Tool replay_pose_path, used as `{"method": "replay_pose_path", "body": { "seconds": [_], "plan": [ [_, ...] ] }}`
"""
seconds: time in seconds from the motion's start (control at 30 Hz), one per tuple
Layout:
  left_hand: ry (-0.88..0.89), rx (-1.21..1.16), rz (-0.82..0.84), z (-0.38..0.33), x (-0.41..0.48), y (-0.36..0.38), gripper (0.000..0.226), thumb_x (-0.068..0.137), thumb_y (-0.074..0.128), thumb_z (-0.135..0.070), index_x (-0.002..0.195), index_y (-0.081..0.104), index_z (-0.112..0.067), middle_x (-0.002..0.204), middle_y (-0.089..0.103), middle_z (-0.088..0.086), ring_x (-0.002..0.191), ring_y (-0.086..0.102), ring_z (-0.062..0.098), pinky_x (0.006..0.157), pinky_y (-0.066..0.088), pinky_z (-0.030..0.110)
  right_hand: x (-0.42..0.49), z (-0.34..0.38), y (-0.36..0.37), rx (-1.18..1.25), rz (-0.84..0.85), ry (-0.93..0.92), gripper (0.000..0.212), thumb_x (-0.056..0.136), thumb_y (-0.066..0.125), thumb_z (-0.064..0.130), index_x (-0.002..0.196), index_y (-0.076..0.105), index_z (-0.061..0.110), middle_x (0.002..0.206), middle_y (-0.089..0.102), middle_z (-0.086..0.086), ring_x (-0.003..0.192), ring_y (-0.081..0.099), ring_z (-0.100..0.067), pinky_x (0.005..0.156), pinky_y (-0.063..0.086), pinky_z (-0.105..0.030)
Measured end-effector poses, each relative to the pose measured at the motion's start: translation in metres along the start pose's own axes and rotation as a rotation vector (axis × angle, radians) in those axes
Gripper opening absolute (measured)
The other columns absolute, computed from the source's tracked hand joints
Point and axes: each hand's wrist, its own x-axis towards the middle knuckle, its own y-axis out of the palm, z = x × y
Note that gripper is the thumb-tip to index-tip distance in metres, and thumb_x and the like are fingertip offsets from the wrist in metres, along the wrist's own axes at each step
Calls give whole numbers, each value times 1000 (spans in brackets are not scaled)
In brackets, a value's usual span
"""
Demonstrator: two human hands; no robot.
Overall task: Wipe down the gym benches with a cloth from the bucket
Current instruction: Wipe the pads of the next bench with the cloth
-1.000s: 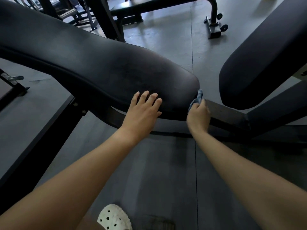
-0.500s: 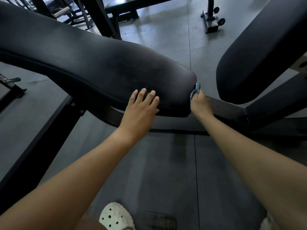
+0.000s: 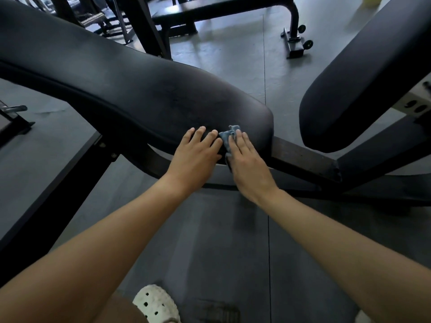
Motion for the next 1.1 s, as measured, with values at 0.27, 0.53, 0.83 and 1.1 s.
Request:
{"method": "replay_pose_path", "body": {
  "seconds": [0.27, 0.53, 0.83, 1.1],
  "plan": [
    [-32, -10, -29, 9, -11, -8, 45, 102, 53, -41, 141, 55, -19, 150, 51, 6, 145, 40, 32, 121, 29, 52, -17, -57, -23, 145, 82, -33, 69, 102, 57, 24, 161, 22, 18, 169, 13, 3, 154, 19, -16, 119, 30, -33],
    [-146, 0, -89, 35, -28, -16, 45, 100, 55, -41, 137, 56, -16, 147, 50, 12, 143, 40, 34, 120, 27, 54, 3, -18, -10, 67, 0, -103, 65, 101, 59, 21, 158, 29, 8, 166, 23, -9, 152, 25, -24, 121, 31, -35],
    [-213, -8, -91, 54, -43, -13, 49, 101, 54, -40, 145, 48, -18, 152, 45, 11, 147, 35, 35, 121, 27, 54, 38, 17, -9, -31, 29, -319, 78, 97, 65, 19, 161, 21, 12, 169, 9, -3, 154, 21, -17, 121, 31, -29],
    [-228, -4, -71, 47, -43, -13, 49, 103, 51, -38, 145, 48, -14, 153, 44, 15, 149, 32, 39, 123, 23, 58, -9, -27, -9, 150, -30, -85, 62, 85, 79, 13, 138, 49, 11, 162, 33, -5, 145, 41, -24, 111, 45, -37]
  ]
}}
